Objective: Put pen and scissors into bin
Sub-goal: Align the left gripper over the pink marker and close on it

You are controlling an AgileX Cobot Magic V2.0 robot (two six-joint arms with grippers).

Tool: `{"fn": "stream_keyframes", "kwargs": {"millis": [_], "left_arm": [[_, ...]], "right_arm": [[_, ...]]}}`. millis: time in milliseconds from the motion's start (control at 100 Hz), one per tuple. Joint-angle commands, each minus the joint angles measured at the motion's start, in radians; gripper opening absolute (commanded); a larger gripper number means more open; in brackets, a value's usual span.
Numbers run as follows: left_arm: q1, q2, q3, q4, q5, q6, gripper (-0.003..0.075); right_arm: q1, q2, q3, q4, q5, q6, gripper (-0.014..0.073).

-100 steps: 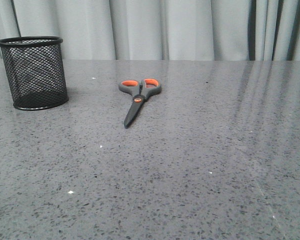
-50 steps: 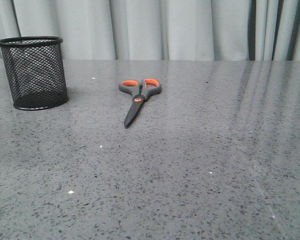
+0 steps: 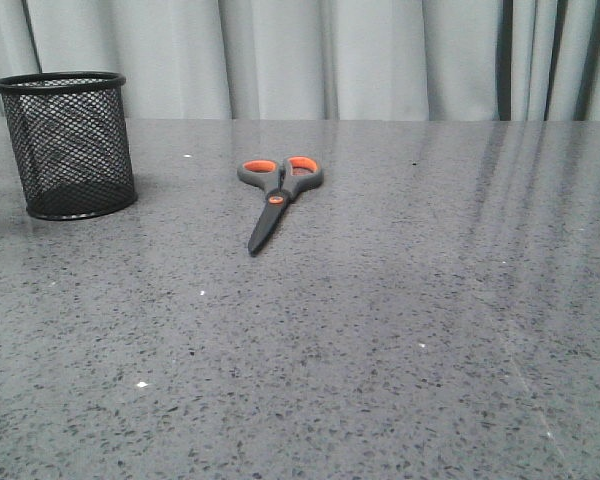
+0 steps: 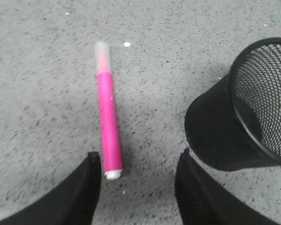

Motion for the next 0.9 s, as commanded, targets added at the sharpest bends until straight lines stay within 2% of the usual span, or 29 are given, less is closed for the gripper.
{"fn": "stream_keyframes", "kwargs": {"millis": [0, 460, 890], "left_arm": [[0.001, 0.030, -0.067, -0.064, -0.041, 0.046, 0.0341], [0.010, 0.274, -0.210, -0.013, -0.030, 0.062, 0.0341], [0.032, 0.329, -0.212, -0.004, -0.048, 0.062, 0.0341]], "right_arm": [[0.000, 0.007, -0.036, 0.015, -0.051, -0.010, 0.0319], [0.000, 0.007, -0.036, 0.015, -0.053, -0.010, 0.0319], [0.000, 0.007, -0.036, 0.015, -0.059, -0.010, 0.0319]]}}
